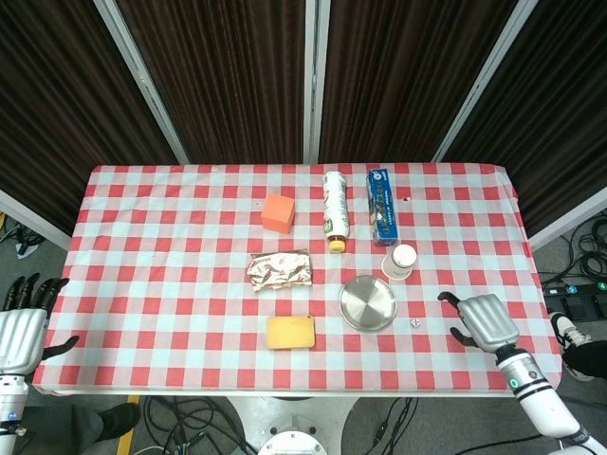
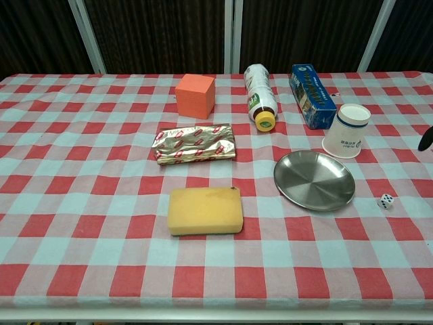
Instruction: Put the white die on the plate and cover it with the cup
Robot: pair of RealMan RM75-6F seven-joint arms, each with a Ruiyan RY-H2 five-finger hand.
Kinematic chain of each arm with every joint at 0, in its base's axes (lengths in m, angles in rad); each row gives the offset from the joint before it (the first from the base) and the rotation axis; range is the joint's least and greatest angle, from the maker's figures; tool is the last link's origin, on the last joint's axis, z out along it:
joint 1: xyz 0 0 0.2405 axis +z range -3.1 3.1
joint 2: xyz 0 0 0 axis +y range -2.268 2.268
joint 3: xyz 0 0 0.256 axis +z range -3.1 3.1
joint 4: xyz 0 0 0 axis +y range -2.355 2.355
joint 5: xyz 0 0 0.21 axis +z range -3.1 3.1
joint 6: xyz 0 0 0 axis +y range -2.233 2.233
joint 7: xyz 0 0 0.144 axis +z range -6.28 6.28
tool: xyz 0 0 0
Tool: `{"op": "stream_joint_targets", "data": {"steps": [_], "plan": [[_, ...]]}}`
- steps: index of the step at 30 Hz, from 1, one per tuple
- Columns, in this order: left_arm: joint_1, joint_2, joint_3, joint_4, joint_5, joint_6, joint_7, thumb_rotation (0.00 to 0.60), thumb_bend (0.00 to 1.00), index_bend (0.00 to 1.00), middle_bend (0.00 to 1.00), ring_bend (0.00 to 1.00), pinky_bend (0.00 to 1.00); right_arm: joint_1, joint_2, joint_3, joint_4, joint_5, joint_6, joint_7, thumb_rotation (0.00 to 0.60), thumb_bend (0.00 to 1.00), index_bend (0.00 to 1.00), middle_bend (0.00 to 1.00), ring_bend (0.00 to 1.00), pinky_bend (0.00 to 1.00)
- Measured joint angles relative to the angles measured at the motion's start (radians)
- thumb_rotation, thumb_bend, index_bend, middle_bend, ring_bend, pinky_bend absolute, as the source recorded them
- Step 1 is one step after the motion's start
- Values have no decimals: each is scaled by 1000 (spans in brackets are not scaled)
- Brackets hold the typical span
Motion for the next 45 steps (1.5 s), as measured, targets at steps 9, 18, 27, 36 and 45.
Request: {"op": "stream_joint_targets", "data": {"steps": [9, 18, 27, 36, 45], "plan": [[0, 4, -1, -5, -5, -4, 1, 600, 0, 151, 156, 41, 0, 92, -119, -21, 150, 22, -116, -48, 600, 219, 384, 907, 860, 903], [0, 3, -2, -3, -9, -6, -1, 600, 0, 151, 156, 41, 0, 132, -208, -48, 250, -36, -117, 11, 600, 218, 392, 909, 868, 909], [1, -2, -3, 7, -12, -11, -15, 600, 0, 151, 155, 41, 0, 153, -244, -65, 293, -57, -108, 38, 600, 254, 501, 918, 881, 927], [2, -8, -3, 20, -13, -11, -26, 600, 0, 151, 156, 41, 0, 156, -250, -59, 292, -75, -48, 84, 600, 303, 635, 930, 896, 942], [4, -1, -4, 18, -5, -2, -28, 600, 0, 152, 156, 41, 0, 252, -262, 2, 261, -59, -114, 94, 600, 302, 603, 930, 897, 941]]}}
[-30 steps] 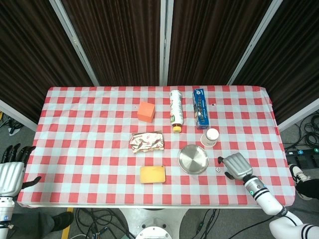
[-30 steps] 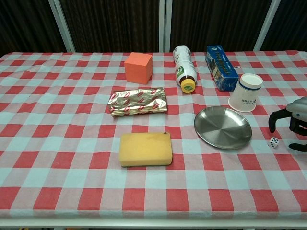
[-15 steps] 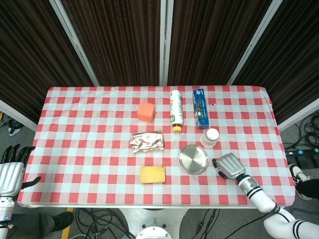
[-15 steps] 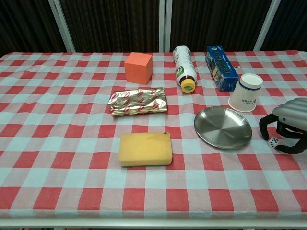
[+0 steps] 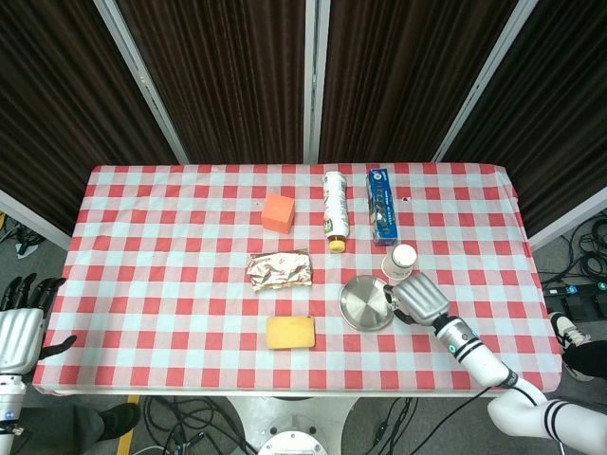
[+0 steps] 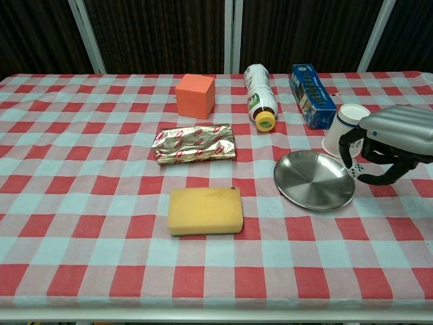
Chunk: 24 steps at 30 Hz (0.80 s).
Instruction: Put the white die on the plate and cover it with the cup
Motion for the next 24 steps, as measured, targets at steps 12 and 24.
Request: {"op": "stream_joint_targets", "data": {"steps": [12, 24], "plan": [[12, 0, 3, 3, -15, 0, -7, 600, 0, 152, 156, 41, 0, 100, -131, 20, 95, 55, -108, -63, 600, 255, 54, 910, 869, 912], [1, -6, -1, 18, -8, -12, -20, 600, 0, 152, 156, 41, 0, -9, 27, 56, -56, 67, 164, 35, 600, 232, 65, 446, 370, 513]]}}
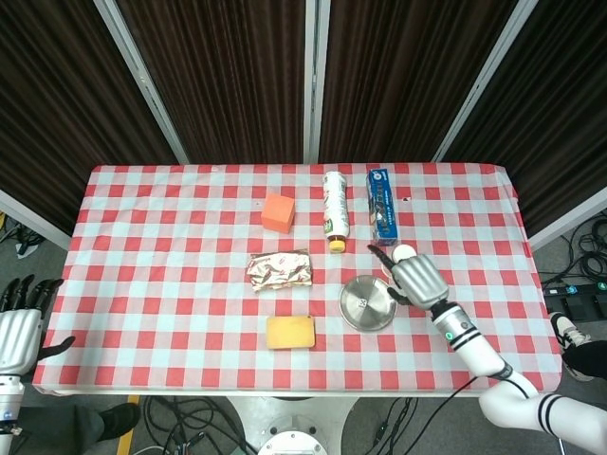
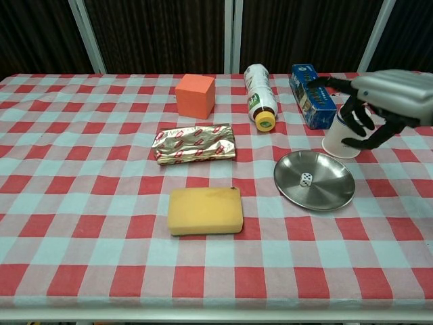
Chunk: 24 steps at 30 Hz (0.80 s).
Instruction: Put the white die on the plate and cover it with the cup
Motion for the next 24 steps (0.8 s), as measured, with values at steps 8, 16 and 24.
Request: {"op": "stream_joint_targets", "data": {"steps": [8, 16, 24], "plan": [[-7, 3, 1, -11, 2, -12, 11, 600, 0, 151, 156, 41, 0, -57, 57, 61, -19, 147, 28, 139, 600, 163, 76, 225, 73, 186], [-3, 14, 5, -30, -4, -10, 23, 600, 0, 152, 155, 41, 0, -6, 29, 85, 91, 248, -231, 295, 600, 151, 92, 190, 30, 135], [-5, 20, 3, -39, -5, -11, 33, 600, 0, 152, 156, 41, 0, 49, -68, 97, 246, 252, -317, 401, 600, 150, 134, 195, 31, 133]]}}
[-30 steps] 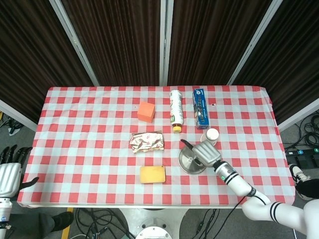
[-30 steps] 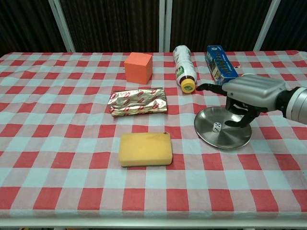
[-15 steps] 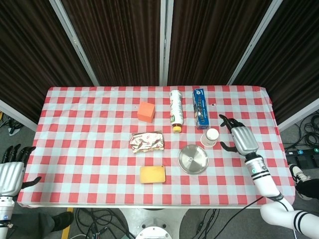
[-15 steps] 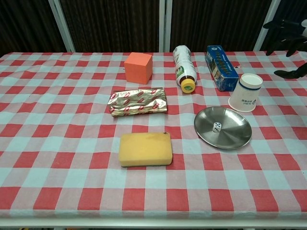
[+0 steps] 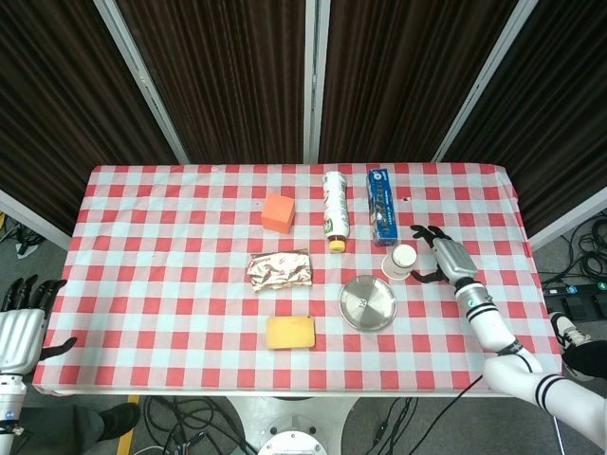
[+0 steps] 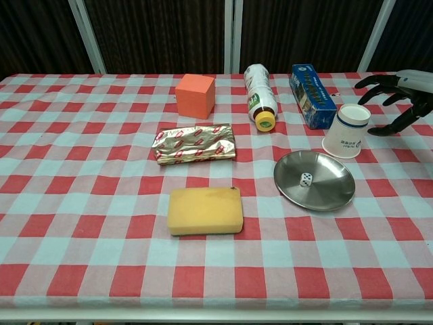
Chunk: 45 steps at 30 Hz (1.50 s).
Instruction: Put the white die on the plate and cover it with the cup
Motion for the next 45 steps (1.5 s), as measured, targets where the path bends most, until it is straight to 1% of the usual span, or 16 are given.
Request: {"op": "stream_joint_targets", "data": {"steps": [3, 5, 7, 9, 12, 15, 17, 22, 25, 28, 30, 34, 38, 45], "plan": [[0, 0, 0, 0, -3, -1, 0, 600, 0, 152, 156, 41, 0, 16, -20, -2, 23, -23, -19, 34, 600, 151, 152, 202, 35, 132], [1, -1, 1, 1, -4, -2, -1, 600, 0, 152, 156, 41, 0, 21, -30, -5, 33, -35, -25, 46, 600, 151, 187, 213, 41, 132], [1, -1, 1, 1, -5, -3, -1, 600, 0, 152, 156, 41, 0, 24, -40, -6, 44, -42, -23, 56, 600, 152, 239, 227, 43, 132], [1, -1, 1, 2, -5, -3, -4, 600, 0, 152, 156, 41, 0, 27, -50, -4, 56, -43, -21, 66, 600, 190, 343, 253, 57, 132], [2, -2, 2, 5, -4, -1, -9, 600, 0, 152, 156, 41, 0, 27, -59, 3, 62, -44, -5, 74, 600, 223, 457, 295, 85, 132], [5, -1, 3, 7, -6, -1, -15, 600, 0, 152, 156, 41, 0, 19, -51, 4, 43, -60, 29, 82, 600, 223, 514, 320, 96, 132], [5, -2, 4, 9, -7, -3, -16, 600, 0, 152, 156, 41, 0, 12, -38, 1, 15, -77, 54, 87, 600, 223, 525, 329, 104, 132], [2, -4, 2, 9, -5, -5, -14, 600, 0, 152, 156, 41, 0, -17, 28, -25, -119, -166, 142, 106, 600, 223, 533, 345, 115, 132], [-1, -5, 2, 9, -2, -6, -12, 600, 0, 152, 156, 41, 0, -28, 66, -61, -201, -246, 182, 114, 600, 222, 537, 345, 116, 132], [0, -5, 3, 10, 0, -5, -15, 600, 0, 152, 155, 41, 0, -27, 80, -109, -241, -302, 190, 110, 600, 223, 537, 344, 115, 132], [3, -5, 4, 12, -2, -3, -19, 600, 0, 152, 155, 41, 0, -21, 70, -126, -238, -311, 179, 102, 600, 223, 537, 342, 116, 132], [10, -7, 8, 15, -8, -2, -25, 600, 0, 152, 155, 41, 0, -8, 27, -135, -194, -309, 157, 102, 600, 223, 537, 340, 115, 132], [12, -9, 9, 17, -7, 0, -27, 600, 0, 152, 156, 41, 0, 1, -10, -145, -145, -316, 157, 106, 600, 223, 537, 339, 115, 132], [13, -8, 8, 19, -5, 2, -29, 600, 0, 152, 156, 41, 0, 14, -60, -133, -50, -309, 178, 121, 600, 223, 537, 339, 116, 132]]}}
